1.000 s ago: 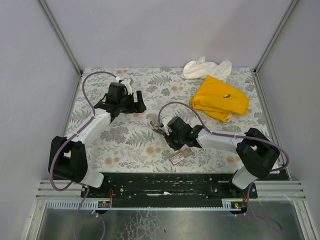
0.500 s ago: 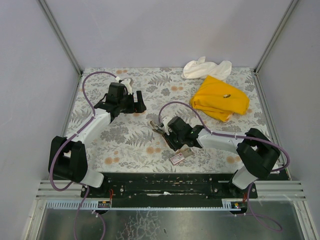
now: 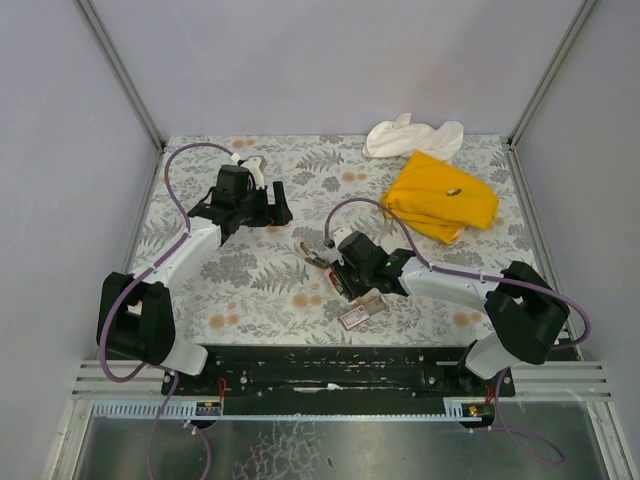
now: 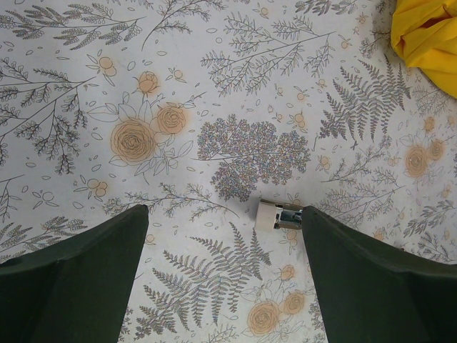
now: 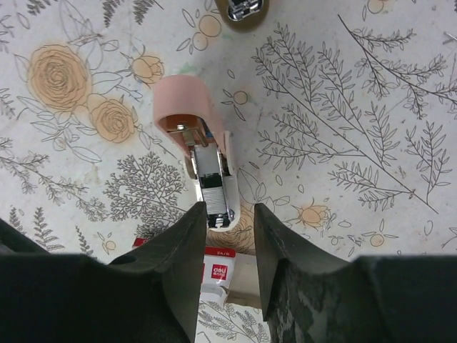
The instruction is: Load the staples into the stapler
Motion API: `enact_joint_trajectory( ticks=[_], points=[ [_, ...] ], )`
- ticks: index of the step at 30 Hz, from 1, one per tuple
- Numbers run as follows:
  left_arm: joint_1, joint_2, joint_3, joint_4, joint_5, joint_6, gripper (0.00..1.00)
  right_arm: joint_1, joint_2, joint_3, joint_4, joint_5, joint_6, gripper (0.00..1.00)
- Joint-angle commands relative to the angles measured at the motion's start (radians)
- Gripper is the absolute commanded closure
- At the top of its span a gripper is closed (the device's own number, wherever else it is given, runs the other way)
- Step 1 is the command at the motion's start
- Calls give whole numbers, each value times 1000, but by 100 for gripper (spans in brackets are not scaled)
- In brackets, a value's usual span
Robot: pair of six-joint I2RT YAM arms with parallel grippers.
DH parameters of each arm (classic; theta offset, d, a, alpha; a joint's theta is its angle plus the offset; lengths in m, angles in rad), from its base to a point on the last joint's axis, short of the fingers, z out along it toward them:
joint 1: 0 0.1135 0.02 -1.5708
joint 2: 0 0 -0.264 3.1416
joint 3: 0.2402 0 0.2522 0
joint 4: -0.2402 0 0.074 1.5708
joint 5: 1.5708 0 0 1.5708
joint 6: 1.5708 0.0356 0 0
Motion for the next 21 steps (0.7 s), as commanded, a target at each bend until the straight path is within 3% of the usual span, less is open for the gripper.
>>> enact_joint_trajectory(
  ticks=[1,21],
  points=[
    [1,-22,-2,14,14,7,13,9,28,49,-26,54,37,61],
    [1,-23,-2,11,10,10,13,9,112,114,-36,92,90,61]
  ],
)
